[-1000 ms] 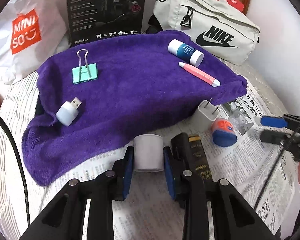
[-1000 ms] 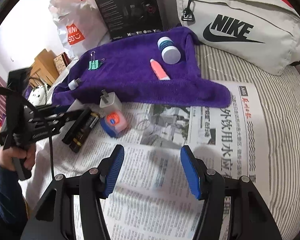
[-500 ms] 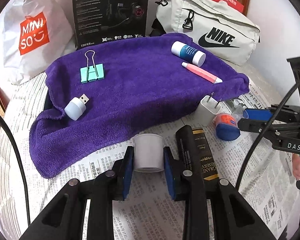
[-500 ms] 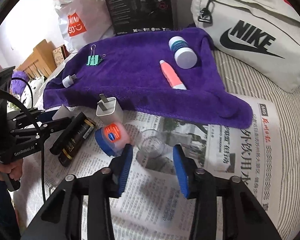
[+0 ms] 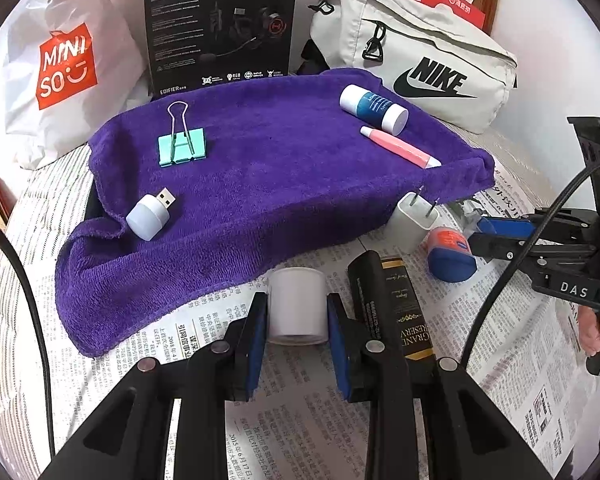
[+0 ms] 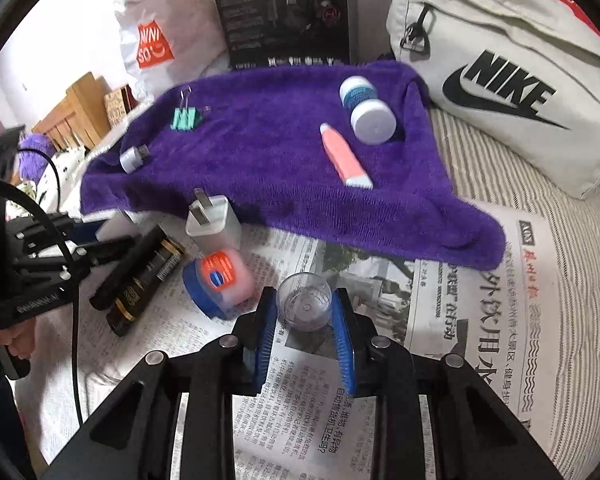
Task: Organize rigid objects
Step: 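Grasp the small clear plastic cup with the right tool while the left tool holds the white roll, then carry the white roll with the left tool onto the towel while the right tool carries the clear cup there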
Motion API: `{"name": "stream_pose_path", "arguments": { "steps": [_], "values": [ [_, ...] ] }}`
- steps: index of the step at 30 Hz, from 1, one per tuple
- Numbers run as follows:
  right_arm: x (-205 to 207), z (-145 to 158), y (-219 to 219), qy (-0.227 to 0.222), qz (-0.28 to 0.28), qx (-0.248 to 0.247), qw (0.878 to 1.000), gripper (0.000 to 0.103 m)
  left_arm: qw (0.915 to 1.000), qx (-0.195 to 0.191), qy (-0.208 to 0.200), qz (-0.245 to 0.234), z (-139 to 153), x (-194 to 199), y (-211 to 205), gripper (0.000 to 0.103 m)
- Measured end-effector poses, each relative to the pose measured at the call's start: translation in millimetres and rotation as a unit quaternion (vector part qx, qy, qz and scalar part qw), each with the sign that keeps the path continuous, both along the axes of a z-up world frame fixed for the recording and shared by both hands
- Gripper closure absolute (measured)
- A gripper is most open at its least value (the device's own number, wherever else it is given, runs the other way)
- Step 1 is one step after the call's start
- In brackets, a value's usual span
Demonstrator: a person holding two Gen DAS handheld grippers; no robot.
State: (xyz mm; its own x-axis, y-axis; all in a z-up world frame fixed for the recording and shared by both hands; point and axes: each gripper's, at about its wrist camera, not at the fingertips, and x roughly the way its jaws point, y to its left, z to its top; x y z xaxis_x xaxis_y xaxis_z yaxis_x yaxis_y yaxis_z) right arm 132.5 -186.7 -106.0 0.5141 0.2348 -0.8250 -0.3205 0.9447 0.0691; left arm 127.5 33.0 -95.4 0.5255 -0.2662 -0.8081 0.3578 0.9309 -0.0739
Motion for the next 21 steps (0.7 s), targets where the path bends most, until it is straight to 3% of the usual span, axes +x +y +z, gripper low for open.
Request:
{"name": "stream_pose_path", "arguments": {
  "steps": [21],
  "values": [
    [-11,18,-8,0.001,0.005,0.009,1.0,0.076,0.9998,-0.006,0.005,0.015,13,-9,18,0.075]
  ]
}}
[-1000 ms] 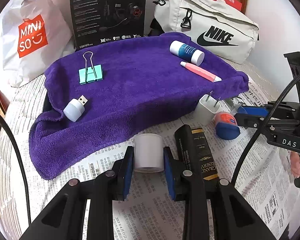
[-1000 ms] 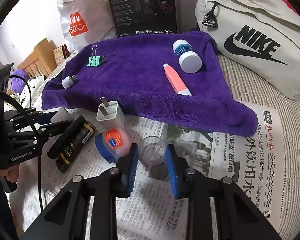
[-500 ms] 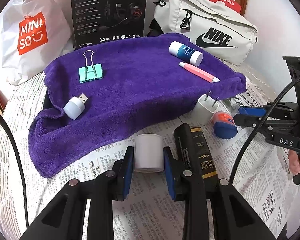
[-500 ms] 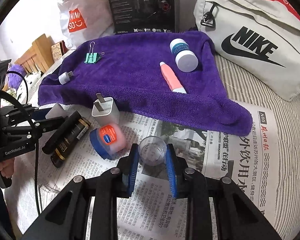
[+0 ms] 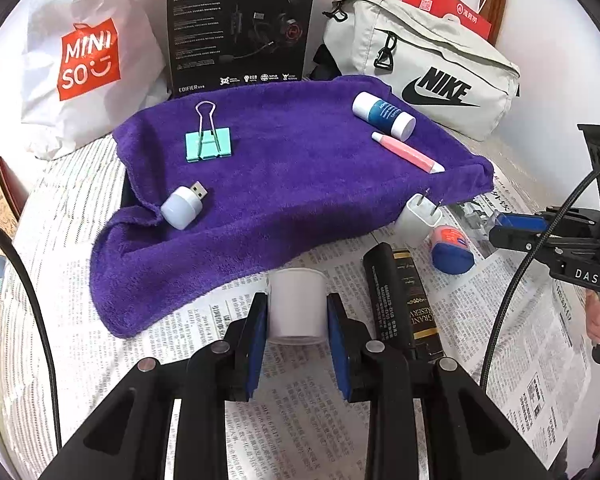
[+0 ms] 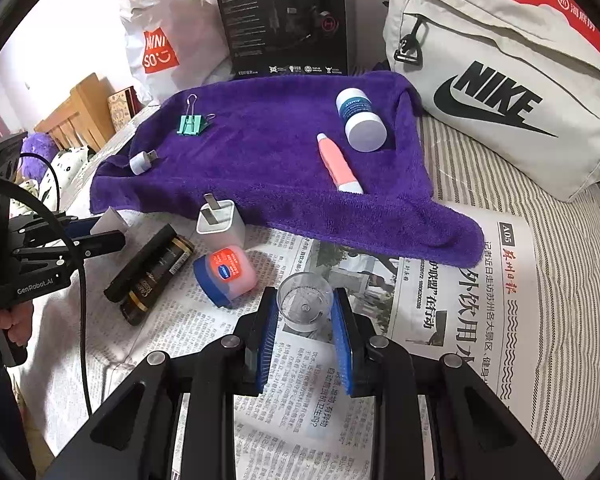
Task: Organize rigid objects
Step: 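Carry the white roll with the left tool onto the towel while the right tool carries the clear cup there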
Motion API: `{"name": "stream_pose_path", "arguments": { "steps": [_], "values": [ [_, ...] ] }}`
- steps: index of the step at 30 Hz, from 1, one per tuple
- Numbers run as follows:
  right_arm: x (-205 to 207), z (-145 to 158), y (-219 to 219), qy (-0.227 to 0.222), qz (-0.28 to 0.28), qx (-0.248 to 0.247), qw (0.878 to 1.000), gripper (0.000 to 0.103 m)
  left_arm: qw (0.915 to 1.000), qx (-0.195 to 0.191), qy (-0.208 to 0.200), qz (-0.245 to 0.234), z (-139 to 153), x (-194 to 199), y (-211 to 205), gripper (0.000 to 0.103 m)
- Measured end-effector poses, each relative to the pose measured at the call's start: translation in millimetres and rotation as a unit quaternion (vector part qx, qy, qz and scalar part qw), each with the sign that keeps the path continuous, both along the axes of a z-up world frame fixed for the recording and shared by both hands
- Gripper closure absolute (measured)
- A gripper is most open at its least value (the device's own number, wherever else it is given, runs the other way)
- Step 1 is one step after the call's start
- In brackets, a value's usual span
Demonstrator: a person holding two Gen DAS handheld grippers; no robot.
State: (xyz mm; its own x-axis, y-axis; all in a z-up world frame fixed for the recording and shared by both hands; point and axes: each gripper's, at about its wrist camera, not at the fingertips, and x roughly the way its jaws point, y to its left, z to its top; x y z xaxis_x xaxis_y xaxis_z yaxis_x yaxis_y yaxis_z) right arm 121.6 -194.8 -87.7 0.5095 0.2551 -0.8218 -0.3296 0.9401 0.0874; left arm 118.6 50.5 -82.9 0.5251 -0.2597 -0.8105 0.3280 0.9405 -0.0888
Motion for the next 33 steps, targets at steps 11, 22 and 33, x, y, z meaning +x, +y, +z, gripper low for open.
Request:
{"name": "stream_pose_path", "arguments": {
  "steps": [11,22,33],
  "values": [
    [3,14,8,-0.007,0.017,0.013,1.0,0.076,0.9999,-0.001,-0.011,0.006,19,3,11,0.075],
    [30,33,16,-0.025,0.02,0.021,0.999,0.076,0.9996,-0.012,-0.022,0.016,37,24,28,0.075],
    [82,24,34,-0.014,0.033,0.003,0.999,0.076,0.9995,-0.013,-0.021,0.019,38,59,31,0.075]
  ]
}}
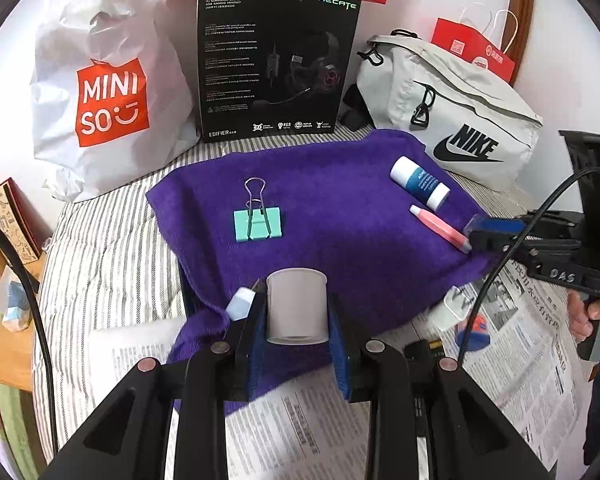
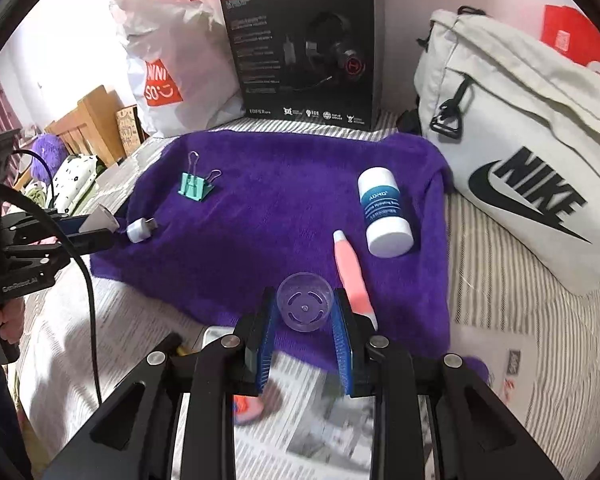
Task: Organize rigid objects
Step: 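Carry the white roll with the left tool onto the towel while the right tool carries the clear cup there, then open the right tool to release the clear cup on the towel while the left tool lowers the white roll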
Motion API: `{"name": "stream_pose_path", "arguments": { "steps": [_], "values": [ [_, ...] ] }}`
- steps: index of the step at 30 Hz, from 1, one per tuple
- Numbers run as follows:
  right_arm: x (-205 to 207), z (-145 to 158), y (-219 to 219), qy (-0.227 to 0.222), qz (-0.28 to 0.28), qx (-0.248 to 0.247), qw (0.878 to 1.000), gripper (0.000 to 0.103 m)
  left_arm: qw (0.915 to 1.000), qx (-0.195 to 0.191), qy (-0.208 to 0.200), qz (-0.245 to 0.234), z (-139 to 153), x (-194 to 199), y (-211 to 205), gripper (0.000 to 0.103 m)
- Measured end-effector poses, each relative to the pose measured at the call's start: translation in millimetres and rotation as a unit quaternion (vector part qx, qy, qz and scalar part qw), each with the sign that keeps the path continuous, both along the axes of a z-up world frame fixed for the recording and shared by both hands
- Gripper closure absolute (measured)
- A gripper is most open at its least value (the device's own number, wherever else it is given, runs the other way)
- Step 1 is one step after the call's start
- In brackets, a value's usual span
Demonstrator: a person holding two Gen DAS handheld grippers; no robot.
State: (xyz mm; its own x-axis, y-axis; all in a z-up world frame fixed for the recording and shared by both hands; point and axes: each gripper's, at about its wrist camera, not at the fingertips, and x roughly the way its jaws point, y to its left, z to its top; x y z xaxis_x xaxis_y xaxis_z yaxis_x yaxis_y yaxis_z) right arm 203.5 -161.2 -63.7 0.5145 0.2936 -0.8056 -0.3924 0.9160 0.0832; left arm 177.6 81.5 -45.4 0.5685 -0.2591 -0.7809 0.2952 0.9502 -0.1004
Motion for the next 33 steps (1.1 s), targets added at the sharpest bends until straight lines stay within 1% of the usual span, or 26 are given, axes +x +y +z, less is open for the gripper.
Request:
{"name": "stream_pose_path", "arguments": {
  "steps": [1,6,10,13,22,25,29,31,32,33],
  "values": [
    [4,-4,2,0.006,0.006,-0.001,1.0,0.076,1.0,-0.001,0.001,0.001,-1,2,0,0.075],
    [20,-20,3,0.021,-0.002,-0.007,1.0,0.076,1.0,0.005,0.005,0.005,-4,15,0,0.075],
    [25,-30,2,0.033,-0.001,-0.01,0.999,0.076,0.9999,0.014,0.01,0.001,-9,22,-1,0.075],
    [26,-35,5,0.038,0.003,-0.013,0.999,0.076,0.9998,0.012,0.013,0.0,-11,28,0,0.075],
    [29,-37,2,0.047,0.008,0.002,0.999,0.076,0.9997,0.01,0.019,0.009,-16,44,6,0.075],
    [29,-36,0,0.049,0.006,0.008,0.999,0.075,0.9997,0.01,0.022,0.01,-18,51,6,0.075],
    [23,-32,-1,0.037,0.006,-0.002,0.999,0.067,0.9994,0.018,0.029,0.01,-23,62,3,0.075],
    [19,-28,-6,0.034,0.004,0.007,0.999,0.058,0.9993,0.014,0.032,0.008,-26,67,1,0.075],
    [17,-25,-8,0.032,0.003,0.012,0.999,0.055,0.9993,0.013,0.034,0.008,-27,71,0,0.075],
    [15,-23,-11,0.03,0.001,0.013,0.999,0.054,0.9993,0.013,0.036,0.008,-28,72,-1,0.075]
  ]
}}
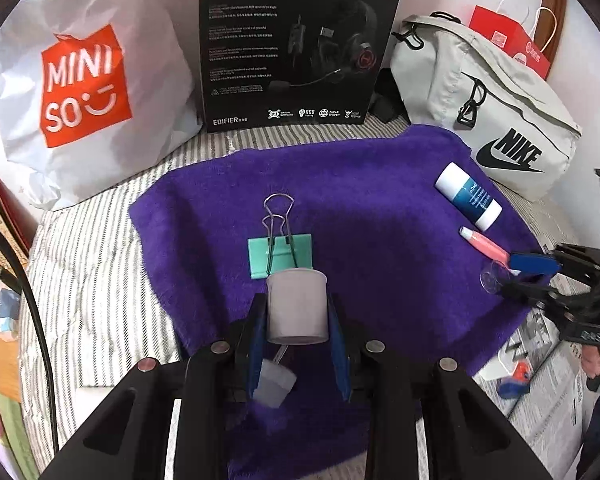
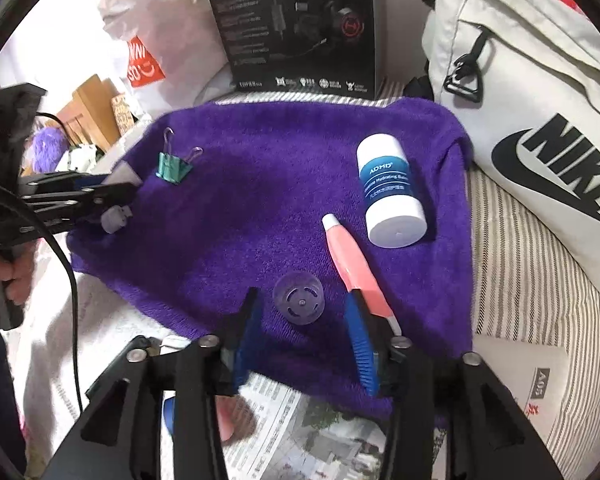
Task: Organize rigid objects
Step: 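Open the right tool to release the clear cup on the towel while the left tool lowers the white roll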
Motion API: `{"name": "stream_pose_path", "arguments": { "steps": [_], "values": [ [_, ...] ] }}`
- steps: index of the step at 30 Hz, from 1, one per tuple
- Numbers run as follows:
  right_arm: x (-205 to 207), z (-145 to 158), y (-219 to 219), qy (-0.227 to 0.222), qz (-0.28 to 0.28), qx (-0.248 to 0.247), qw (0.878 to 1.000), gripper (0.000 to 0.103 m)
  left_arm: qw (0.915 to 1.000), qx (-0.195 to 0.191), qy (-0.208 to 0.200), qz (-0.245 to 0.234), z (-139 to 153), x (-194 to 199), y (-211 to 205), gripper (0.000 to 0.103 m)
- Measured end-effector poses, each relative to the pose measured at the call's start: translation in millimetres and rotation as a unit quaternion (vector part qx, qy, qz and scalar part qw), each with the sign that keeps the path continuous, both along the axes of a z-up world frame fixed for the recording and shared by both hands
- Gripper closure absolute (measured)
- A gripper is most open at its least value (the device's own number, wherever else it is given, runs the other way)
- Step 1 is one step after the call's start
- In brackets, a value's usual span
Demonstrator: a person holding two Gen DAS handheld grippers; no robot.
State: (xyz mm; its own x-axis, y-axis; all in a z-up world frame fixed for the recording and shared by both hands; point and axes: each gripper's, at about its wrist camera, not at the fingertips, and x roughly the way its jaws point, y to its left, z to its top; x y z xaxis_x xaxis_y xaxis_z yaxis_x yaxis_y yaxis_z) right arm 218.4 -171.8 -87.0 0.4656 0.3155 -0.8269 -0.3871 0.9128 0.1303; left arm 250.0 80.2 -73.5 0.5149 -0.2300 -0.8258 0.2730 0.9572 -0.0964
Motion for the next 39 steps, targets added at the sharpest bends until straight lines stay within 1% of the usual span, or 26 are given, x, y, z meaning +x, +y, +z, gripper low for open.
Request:
{"name": "stream_pose_path", "arguments": {
  "steps": [8,12,15,20,23,28,32,34,39],
  "values": [
    [-17,14,-16,-0.019,-0.02,0.008,1.0,0.052,0.9999,0.005,0.013,-0.006,-9,15,-13,0.075],
    [-25,20,-26,-0.024,-0.032,0.018,0.999,0.052,0.9996,0.023,0.018,-0.002,-15,19,-15,0.075],
    [-30,21,-31,-0.025,-0.04,0.023,0.999,0.052,0.9995,0.021,0.022,0.001,-18,21,-13,0.075],
    [-35,21,-33,-0.027,-0.049,0.031,0.998,0.052,0.9994,0.031,0.017,0.004,-17,21,-16,0.075],
    [-38,23,-35,-0.028,-0.054,0.042,0.997,0.051,0.9989,0.045,0.011,0.003,-17,20,-20,0.075],
    [-43,25,-34,-0.028,-0.05,0.035,0.998,0.051,0.9992,0.036,0.014,0.011,-16,21,-18,0.075],
    [-48,26,-36,-0.026,-0.049,0.035,0.998,0.051,0.9993,0.033,0.016,0.008,-16,19,-21,0.064],
    [-51,26,-38,-0.026,-0.05,0.033,0.998,0.051,0.9991,0.039,0.017,0.008,-16,18,-23,0.062],
    [-61,26,-44,-0.022,-0.058,0.037,0.997,0.051,0.9984,0.052,0.018,0.017,-14,16,-25,0.062]
  ]
}}
